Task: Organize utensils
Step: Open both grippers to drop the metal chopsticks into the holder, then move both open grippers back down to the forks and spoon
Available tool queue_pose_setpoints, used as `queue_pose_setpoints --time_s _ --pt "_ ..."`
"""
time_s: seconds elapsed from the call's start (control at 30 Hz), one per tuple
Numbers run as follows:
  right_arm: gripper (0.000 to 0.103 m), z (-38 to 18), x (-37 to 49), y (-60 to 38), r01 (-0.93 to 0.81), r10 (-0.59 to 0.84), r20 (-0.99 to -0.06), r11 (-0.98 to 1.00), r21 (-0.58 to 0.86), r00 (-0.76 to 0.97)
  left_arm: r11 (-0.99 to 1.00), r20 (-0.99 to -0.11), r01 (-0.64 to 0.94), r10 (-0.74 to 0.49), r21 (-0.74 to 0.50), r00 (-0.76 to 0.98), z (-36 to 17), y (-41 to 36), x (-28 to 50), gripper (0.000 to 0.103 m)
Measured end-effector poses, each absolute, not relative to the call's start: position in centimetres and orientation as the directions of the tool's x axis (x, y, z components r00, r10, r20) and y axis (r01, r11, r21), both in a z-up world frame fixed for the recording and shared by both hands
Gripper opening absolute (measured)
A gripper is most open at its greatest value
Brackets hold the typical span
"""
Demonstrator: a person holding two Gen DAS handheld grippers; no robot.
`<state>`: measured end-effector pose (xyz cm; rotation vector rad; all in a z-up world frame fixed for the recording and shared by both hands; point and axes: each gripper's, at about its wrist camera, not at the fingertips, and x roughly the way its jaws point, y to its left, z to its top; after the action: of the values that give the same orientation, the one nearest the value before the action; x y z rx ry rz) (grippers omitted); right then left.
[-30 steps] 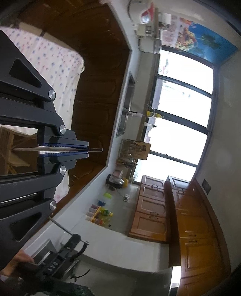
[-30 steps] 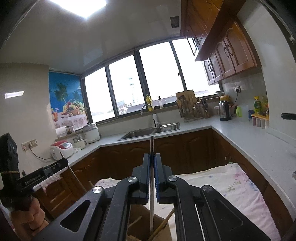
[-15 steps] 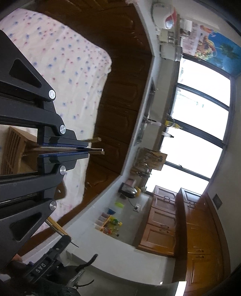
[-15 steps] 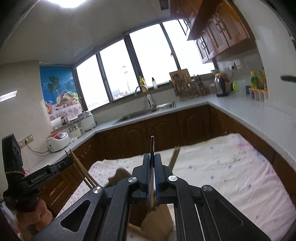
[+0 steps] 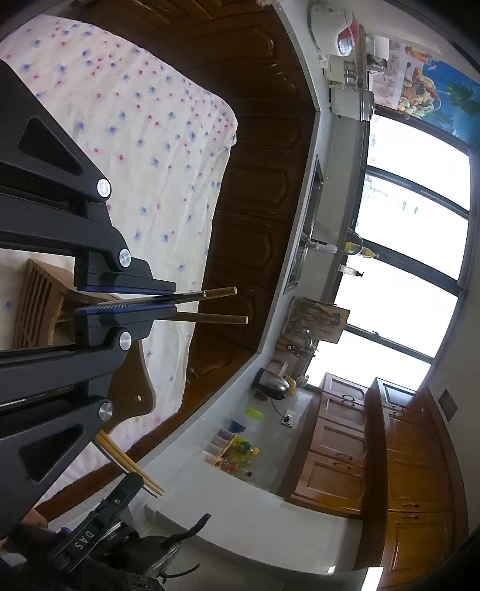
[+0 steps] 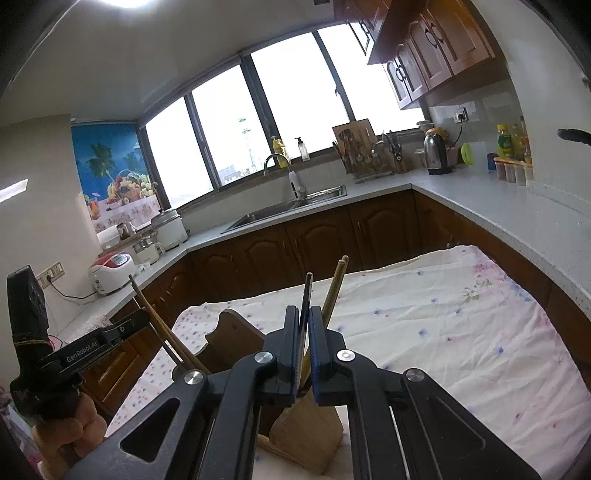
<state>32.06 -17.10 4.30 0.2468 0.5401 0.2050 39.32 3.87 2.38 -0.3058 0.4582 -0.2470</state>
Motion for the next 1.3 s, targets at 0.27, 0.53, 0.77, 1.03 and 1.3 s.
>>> queue_pose_setpoints --time_s 0.27,0.53,0.77,1.03,1.3 --pt "0.01 4.4 32.3 -17.2 -0.137 0.276 -0.498 0.945 0.298 0.822 0.928 -0.406 0.166 -0.299 -0.333 0.864 2.8 3.9 39.3 0.006" --pt "0.043 4.6 30.9 -17.6 -0.133 0.279 -0.483 0.94 0.314 0.83 0.926 -0.408 0.141 -0.287 -0.352 0.867 3.5 4.6 38.1 0.043" --pt "0.091 5.9 28.4 -19.0 -0.147 0.303 -0.418 0.92 0.364 0.856 0.929 -0.39 0.098 -0.243 -0.356 0.888 4.2 5.6 34.6 0.091" --pt "0.092 6.5 25.2 -19.0 -0.179 0.328 -0.43 0.919 0.351 0.841 0.926 -0.433 0.062 -0.233 -0.373 0.871 3.7 6.4 30.0 0.095" --pt "0.092 6.7 20.7 -20.9 -0.143 0.307 -0.46 0.924 0.356 0.833 0.932 -0.486 0.056 -0.237 -0.357 0.842 4.2 6.6 25.6 0.095"
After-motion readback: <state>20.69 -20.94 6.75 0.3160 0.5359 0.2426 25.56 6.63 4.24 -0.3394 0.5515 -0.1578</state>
